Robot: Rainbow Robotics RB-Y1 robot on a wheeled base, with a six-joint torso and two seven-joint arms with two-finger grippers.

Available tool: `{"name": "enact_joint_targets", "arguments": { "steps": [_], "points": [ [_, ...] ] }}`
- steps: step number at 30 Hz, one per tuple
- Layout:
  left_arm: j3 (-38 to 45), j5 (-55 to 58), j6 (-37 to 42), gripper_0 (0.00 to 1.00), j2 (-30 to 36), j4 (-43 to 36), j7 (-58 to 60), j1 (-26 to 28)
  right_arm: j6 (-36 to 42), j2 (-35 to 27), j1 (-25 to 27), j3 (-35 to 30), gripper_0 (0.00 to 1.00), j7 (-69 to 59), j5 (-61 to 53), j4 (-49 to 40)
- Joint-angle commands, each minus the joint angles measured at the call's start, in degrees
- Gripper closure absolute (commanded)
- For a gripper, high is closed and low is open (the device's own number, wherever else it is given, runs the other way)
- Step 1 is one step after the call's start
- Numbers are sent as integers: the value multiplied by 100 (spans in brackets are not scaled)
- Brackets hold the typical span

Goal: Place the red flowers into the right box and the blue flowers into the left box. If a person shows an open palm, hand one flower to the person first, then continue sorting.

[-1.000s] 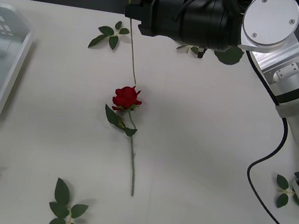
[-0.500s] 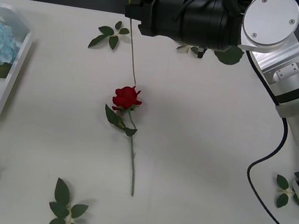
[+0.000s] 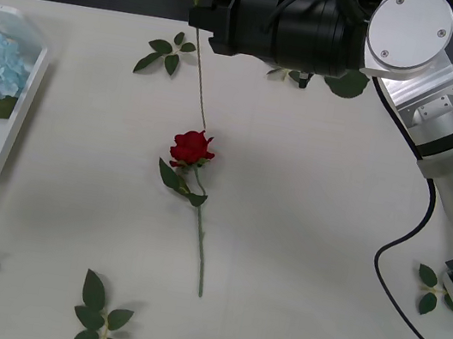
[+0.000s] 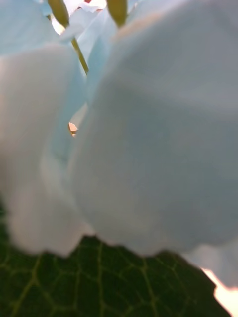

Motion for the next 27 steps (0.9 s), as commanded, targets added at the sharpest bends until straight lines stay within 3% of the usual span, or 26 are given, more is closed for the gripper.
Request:
{"name": "enact_joint_targets", "arguments": {
  "steps": [1, 5, 9, 13, 18, 27],
  "points": [
    [338, 576, -229, 0, -510, -814, 1135, 767, -96, 182, -248, 47, 100, 185, -69, -244],
    [197, 1042, -545, 0, -826, -1455, 1812, 1136, -104, 182, -248, 64, 100, 167, -69, -244],
    [-137, 1315, -1020, 0, -1301, -1754, 2392, 1180, -104, 182, -248, 82, 100, 159, -69, -244],
    [-884, 1438, -2119, 0, -1617, -1789, 2673, 1075, -104, 182, -248, 82, 100, 159, -69, -244],
    [-2105, 752, -3507, 0, -1889, -1702, 2744, 705, -104, 182, -248, 82, 100, 159, -69, -244],
    [-2448, 58, -3665, 0, -2593, -1297, 2849, 46, -96, 182, -256, 82, 100, 150, -69, -235]
  ]
}}
